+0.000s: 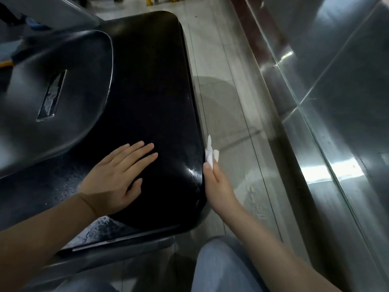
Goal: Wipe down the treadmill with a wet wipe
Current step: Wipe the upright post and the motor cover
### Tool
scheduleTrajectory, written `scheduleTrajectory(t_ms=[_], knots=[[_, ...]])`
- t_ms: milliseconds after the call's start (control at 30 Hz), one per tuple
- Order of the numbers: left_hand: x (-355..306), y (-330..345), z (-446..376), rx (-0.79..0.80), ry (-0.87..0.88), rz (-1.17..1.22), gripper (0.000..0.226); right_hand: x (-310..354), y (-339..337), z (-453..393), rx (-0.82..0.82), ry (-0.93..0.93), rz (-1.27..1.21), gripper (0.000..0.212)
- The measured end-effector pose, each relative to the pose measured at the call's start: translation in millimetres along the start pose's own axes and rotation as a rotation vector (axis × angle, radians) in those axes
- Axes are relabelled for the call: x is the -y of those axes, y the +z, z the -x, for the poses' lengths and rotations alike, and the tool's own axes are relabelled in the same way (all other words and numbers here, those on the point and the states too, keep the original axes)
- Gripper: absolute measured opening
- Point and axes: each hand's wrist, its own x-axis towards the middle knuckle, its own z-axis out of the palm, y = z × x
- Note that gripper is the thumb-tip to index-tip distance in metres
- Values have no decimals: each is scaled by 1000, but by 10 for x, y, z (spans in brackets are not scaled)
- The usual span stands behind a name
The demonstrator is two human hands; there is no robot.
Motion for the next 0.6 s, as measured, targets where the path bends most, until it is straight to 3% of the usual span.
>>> scheduleTrajectory(t_ms=[167, 333, 467, 600], knots=[[-7, -18, -1, 6, -3, 6, 57, -207, -21, 293, -59, 504, -128, 37], [-8, -10, 4, 3, -7, -4, 57, 157, 44, 86, -90, 342, -69, 41], [-16, -16, 6, -6, -4, 10, 57, 3, -40, -220, -98, 681, -177, 36], [-5, -15, 14, -24, -7, 18, 57, 37, -84, -155, -75, 717, -177, 37]])
